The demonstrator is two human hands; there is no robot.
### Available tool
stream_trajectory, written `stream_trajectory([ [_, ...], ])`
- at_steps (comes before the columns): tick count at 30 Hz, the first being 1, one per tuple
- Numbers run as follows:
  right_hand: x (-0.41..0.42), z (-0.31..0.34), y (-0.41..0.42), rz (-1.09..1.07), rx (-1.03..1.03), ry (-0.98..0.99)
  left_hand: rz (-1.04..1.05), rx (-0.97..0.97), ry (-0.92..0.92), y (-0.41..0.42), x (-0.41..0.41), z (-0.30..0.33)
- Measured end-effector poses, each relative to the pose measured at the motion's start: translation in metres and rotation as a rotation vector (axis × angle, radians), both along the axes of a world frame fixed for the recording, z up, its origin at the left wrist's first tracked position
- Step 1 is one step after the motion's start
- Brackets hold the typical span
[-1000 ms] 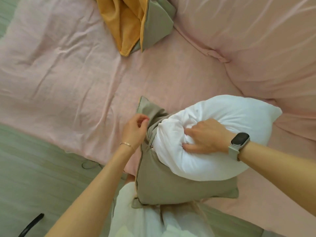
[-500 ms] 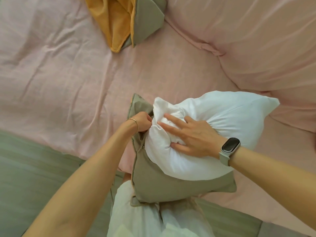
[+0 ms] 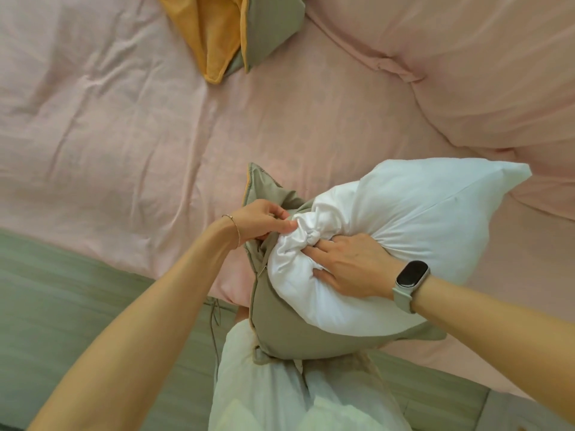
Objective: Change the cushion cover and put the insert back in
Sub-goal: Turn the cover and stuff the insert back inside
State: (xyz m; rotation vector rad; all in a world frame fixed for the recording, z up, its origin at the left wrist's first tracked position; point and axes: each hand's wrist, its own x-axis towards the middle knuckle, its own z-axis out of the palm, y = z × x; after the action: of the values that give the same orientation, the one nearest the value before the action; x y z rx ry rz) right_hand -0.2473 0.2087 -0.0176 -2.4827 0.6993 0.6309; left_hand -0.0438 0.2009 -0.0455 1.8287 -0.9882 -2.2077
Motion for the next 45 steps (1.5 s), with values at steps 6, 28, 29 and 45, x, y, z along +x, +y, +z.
stream_trajectory([
  [6,-0.015,0.014,0.003,-0.214,-0.060,-0.232,-0.223,-0.253,-0.360,-0.003,-0.022,0.006],
  [28,-0.007,0.006,0.012,-0.118,-0.157,-0.129,0.163,0.024,-0.243,0.003,-0.023,0.007],
  [29,-0.006,0.004,0.011,-0.132,-0.162,-0.148,0.253,0.080,-0.171,0.003,-0.019,0.009],
  [45,0.015,-0.019,-0.005,-0.350,-0.283,-0.277,0.537,-0.228,-0.311,0.030,-0.056,0.020],
])
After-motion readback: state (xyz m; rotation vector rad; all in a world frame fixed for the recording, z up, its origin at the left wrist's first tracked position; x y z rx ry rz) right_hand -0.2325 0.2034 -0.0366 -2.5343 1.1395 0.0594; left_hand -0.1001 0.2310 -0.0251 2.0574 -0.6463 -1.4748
